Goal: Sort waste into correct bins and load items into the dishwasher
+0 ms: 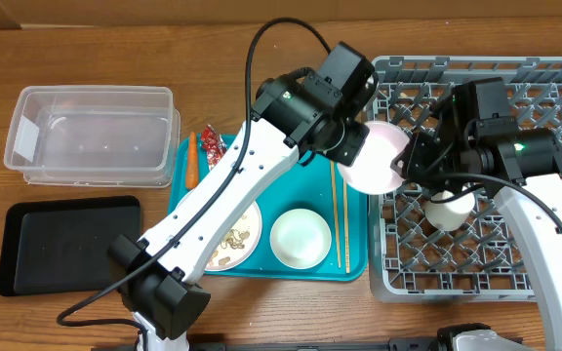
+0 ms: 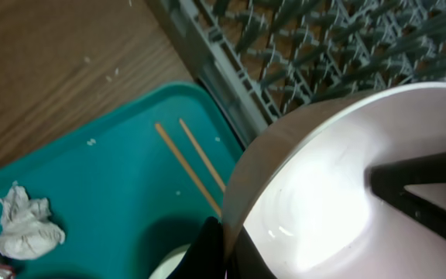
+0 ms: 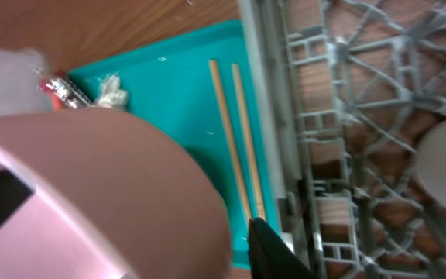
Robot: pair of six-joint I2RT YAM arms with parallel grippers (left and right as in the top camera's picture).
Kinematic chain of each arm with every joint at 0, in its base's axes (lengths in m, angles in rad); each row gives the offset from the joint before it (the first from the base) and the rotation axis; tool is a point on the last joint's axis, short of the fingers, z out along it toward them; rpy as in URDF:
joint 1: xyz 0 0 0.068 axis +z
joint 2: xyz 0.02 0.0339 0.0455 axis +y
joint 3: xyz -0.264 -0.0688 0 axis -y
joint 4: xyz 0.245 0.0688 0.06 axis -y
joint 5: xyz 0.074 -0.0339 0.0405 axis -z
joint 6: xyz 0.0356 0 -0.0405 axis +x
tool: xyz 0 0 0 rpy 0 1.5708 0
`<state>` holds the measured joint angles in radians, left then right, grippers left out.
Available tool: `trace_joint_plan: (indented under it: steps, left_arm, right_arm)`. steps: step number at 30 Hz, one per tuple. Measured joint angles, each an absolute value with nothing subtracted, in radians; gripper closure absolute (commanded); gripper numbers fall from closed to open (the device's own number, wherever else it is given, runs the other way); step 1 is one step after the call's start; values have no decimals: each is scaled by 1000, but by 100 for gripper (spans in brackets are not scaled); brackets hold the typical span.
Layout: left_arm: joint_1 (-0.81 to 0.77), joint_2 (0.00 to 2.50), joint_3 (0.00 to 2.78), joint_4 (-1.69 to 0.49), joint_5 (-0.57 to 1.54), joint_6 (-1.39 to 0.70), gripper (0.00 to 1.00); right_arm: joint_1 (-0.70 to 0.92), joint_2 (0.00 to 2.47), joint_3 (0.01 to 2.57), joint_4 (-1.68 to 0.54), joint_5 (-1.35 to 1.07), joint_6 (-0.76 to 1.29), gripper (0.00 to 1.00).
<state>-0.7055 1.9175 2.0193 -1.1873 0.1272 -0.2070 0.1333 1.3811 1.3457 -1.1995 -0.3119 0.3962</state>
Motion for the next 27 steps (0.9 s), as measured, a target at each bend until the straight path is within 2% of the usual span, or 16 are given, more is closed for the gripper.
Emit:
trace_joint_plan:
  steps: [1, 2, 5, 6, 7, 11, 20, 24, 27]
  left_arm:
    - [-706, 1916, 2031, -1181, 123, -207, 94]
    - [-706, 1912, 2042, -1178, 124, -207, 78]
    - [-707, 1895, 2057, -1179, 126, -211, 48]
    - [-706, 1889, 2060, -1181, 125, -213, 29]
    - [-702, 1883, 2062, -1183, 123, -214, 0]
    - [-685, 1866, 2065, -1197, 102, -210, 0]
    - [-601, 1822, 2065, -1209, 76, -211, 0]
    - [-591, 1785, 2066, -1214, 70, -211, 0]
    - [-592, 1770, 2069, -1228, 70, -211, 0]
  right_arm:
    - [134, 1381, 1346, -1195, -309, 395, 96]
    - [132, 1383, 1343, -1193, -305, 388, 96]
    - [134, 1383, 1343, -1192, -298, 389, 96]
    - [133, 1383, 1343, -1191, -271, 392, 96]
    - [131, 1383, 1343, -1192, -236, 398, 96]
    - [131, 1379, 1345, -1213, -9, 469, 96]
    - [131, 1349, 1362, -1160, 746, 645, 96]
    - [131, 1373, 1364, -1077, 968, 635, 96]
    - [131, 1435, 1372, -974, 1063, 542, 96]
